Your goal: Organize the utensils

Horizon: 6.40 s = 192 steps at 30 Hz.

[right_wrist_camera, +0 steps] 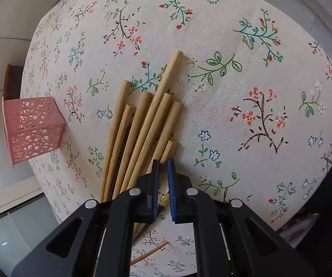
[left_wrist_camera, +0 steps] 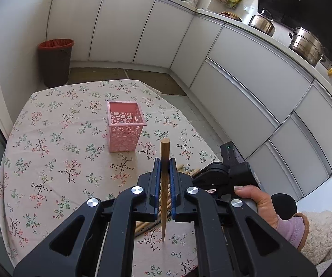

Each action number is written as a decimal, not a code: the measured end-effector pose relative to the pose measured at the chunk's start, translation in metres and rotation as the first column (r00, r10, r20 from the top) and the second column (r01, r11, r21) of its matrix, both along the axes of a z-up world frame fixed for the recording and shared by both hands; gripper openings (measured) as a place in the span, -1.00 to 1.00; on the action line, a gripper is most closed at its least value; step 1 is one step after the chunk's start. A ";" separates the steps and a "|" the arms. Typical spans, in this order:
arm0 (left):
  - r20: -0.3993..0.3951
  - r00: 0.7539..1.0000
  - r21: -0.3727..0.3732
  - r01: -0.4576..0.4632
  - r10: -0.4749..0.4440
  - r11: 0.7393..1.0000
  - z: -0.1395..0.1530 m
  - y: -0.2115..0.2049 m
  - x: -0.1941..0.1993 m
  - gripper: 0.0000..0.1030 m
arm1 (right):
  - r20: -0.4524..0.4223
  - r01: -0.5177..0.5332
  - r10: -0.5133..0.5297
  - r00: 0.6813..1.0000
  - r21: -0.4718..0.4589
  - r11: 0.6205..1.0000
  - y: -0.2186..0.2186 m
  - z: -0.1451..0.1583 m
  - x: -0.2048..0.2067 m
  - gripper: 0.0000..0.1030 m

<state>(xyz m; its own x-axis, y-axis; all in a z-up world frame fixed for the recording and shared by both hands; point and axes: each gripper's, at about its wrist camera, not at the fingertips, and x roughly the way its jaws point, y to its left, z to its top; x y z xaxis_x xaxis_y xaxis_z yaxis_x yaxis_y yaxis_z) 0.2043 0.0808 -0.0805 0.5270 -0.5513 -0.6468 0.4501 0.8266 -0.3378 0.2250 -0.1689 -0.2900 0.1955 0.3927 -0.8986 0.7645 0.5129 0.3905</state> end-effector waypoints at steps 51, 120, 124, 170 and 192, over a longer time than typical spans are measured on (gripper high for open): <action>0.159 0.986 -0.115 -0.028 0.046 0.993 0.063 0.014 -0.035 -0.87 | 0.215 0.051 -0.025 0.976 -0.116 0.992 -0.061 0.044 0.035 -0.84; -0.046 0.996 0.403 -0.047 0.072 0.914 0.047 -0.035 0.214 0.80 | 0.853 0.055 0.196 0.484 -0.253 0.966 -0.079 0.294 0.038 -0.84; -0.119 0.984 0.685 0.178 -0.132 0.707 -0.001 -0.118 0.251 0.79 | 0.848 0.100 0.137 0.512 -0.217 0.971 -0.115 0.270 0.034 -0.84; -0.565 0.778 0.641 0.624 -0.276 0.448 -0.182 -0.186 0.349 -0.84 | 0.736 0.013 0.062 0.675 -0.095 0.995 -0.168 0.163 0.089 -0.84; 0.220 0.960 0.425 -0.257 0.176 0.868 0.081 0.000 0.181 -0.88 | 0.831 -0.029 0.311 0.461 -0.336 0.942 -0.075 0.306 0.041 -0.84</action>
